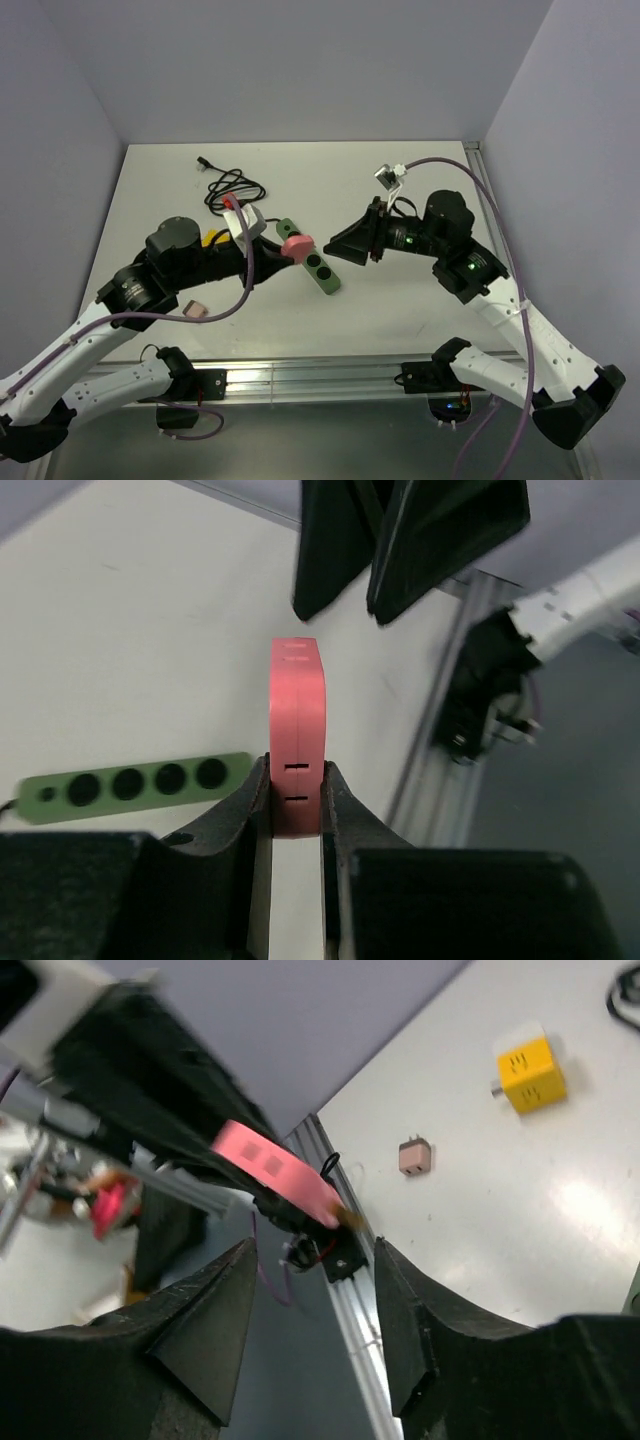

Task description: Insert the plug

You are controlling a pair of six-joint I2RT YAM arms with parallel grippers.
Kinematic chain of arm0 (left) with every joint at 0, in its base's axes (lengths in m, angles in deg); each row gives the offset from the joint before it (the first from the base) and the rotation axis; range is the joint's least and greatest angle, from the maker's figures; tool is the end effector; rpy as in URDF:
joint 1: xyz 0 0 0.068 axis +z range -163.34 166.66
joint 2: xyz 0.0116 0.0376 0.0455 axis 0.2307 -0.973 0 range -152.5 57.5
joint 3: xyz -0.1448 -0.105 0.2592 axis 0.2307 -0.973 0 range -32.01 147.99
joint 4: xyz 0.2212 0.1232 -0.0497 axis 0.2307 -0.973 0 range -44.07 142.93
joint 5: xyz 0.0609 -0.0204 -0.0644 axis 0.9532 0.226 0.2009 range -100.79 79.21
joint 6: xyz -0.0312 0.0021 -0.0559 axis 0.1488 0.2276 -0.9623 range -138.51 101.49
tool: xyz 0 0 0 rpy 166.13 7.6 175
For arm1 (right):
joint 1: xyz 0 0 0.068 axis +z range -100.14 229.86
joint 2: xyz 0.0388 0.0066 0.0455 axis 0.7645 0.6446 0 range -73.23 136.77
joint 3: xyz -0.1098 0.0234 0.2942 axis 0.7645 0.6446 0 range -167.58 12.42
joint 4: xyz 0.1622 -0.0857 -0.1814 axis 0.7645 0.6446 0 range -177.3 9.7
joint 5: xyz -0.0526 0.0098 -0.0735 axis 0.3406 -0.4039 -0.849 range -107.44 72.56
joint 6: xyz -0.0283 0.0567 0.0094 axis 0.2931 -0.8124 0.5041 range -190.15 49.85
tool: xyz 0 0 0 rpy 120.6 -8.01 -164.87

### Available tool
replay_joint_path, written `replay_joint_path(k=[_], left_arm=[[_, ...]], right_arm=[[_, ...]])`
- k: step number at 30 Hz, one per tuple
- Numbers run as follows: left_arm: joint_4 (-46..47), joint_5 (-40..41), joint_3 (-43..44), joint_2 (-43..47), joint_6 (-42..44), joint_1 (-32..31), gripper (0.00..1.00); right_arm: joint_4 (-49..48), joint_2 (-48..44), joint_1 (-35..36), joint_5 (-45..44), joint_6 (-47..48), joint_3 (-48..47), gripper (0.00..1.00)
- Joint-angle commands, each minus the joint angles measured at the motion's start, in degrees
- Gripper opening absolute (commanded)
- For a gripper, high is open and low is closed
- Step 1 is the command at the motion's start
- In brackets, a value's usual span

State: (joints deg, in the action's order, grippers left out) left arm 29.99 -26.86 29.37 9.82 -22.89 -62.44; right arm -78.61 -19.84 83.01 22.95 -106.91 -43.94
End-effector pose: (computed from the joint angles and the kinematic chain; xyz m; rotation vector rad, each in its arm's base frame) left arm 0.0901 -0.1250 0.4367 0.8869 1.5863 -0.9181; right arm 0.1380 0.1285 0.4215 -0.5378 1.8037 1.4641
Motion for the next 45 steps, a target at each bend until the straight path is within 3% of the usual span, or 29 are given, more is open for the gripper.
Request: replay_joint_path(k=[1,5,10,14,18,26,32,35,36,38,39,42,44,45], left_arm=[[2.28,-19.22,-1.96,-0.04,-8.0,1.38,0.0],[5.09,-23.81,-4.07,1.01,-10.73,1.9,0.0],[9.31,-28.04,-5.4,0.67,-15.38,2.61,0.01],[11.69,-28.84,-5.75,0.05,-17.24,2.69,0.0],[13.09,-25.6,-5.84,1.18,-17.94,3.05,0.0],[16.35,-26.28,-6.45,0.66,-20.49,3.4,0.0],[16.08,-26.02,-6.72,1.27,-20.31,3.49,0.0],[16.08,-26.11,-6.81,1.54,-20.32,3.57,0.0],[16.17,-26.11,-6.89,1.71,-20.49,3.49,0.0],[16.08,-26.11,-6.81,1.98,-20.4,3.49,0.0],[16.0,-26.2,-6.72,2.15,-20.4,3.57,0.0],[15.82,-26.72,-6.63,2.15,-20.32,3.57,0.0],[15.64,-26.99,-6.63,2.24,-20.23,3.57,0.0],[15.47,-26.9,-6.8,2.24,-20.31,3.49,0.0]], right_arm=[[-3.94,-2.76,0.25,8.12,12.39,-2.44,0.56],[-3.23,-2.41,0.43,14.97,18.2,-2.27,0.56],[-7.36,-2.67,0.95,20.87,18.12,0.81,0.59],[-8.51,-3.11,2.36,21.41,17.51,2.65,0.67],[-17.02,-4.34,4.12,19.39,12.51,5.73,0.7],[-25.92,-3.12,8.16,16.14,7.05,8.28,0.65],[-25.04,-3.03,10.01,12.88,7.75,7.75,0.49],[-24.6,-2.67,10.27,13.06,7.92,7.4,0.33],[-24.34,-2.67,10.27,12.71,8.27,7.23,0.17],[-22.41,-2.58,10.36,12.0,9.15,6.88,0.01],[-21.79,-2.41,10.36,11.83,9.59,6.61,0.0],[-20.38,-2.67,10.36,11.04,10.56,6.35,0.01],[-18.8,-2.85,10.36,10.16,11.44,5.56,0.2],[-18.27,-3.02,10.36,9.81,11.53,5.21,0.38]])
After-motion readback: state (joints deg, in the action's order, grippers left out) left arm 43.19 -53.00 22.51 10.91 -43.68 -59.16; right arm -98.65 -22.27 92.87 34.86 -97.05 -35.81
